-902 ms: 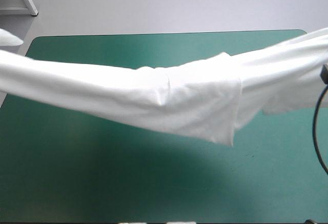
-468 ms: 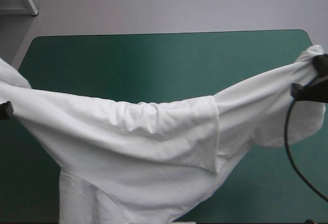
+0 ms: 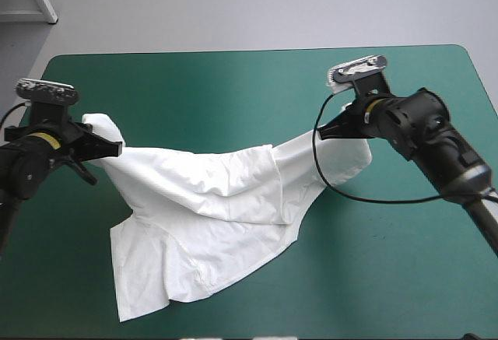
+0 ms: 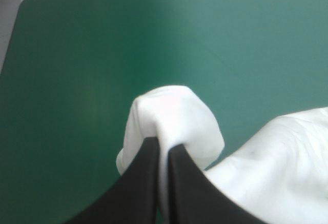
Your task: Fold the cloth
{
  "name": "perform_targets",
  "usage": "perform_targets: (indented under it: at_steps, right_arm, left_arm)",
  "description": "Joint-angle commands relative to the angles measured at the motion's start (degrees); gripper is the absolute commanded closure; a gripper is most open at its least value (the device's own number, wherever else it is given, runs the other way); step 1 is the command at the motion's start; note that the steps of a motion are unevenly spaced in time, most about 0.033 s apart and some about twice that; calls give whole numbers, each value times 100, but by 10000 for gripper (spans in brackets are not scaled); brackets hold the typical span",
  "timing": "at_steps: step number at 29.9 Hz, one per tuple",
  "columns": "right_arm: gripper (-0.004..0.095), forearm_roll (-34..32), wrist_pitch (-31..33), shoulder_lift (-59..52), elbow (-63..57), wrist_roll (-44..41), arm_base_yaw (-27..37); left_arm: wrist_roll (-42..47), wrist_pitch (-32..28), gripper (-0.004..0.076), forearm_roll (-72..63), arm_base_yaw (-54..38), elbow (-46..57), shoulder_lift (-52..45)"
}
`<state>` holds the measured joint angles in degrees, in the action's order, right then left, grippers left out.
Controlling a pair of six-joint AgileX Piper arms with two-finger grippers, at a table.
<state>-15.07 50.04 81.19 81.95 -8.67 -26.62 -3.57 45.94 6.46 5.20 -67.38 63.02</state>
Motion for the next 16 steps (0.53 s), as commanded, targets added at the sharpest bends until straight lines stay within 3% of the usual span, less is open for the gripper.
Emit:
perform_targets:
  at_steps: [1, 6, 12, 14, 16]
  right_arm:
    - [926, -318, -1186, 339, 148, -95, 35]
    - [926, -974, -2428, 1176, 148, -628, 35]
    - [923, -1646, -2990, 1945, 175, -1117, 35]
    - [870, -1663, -3018, 2098, 231, -1215, 35]
    - [698, -1652, -3019, 2176, 299, -1219, 48]
  left_arm:
    - [84, -1403, 734, 70, 22, 168, 496]
    - [357, -2466, 734, 114, 22, 180, 1583]
    - [630, -3796, 729, 76, 22, 160, 2653]
    - [651, -4039, 685, 76, 22, 160, 2838]
    - [651, -4247, 549, 76, 22, 160, 3011]
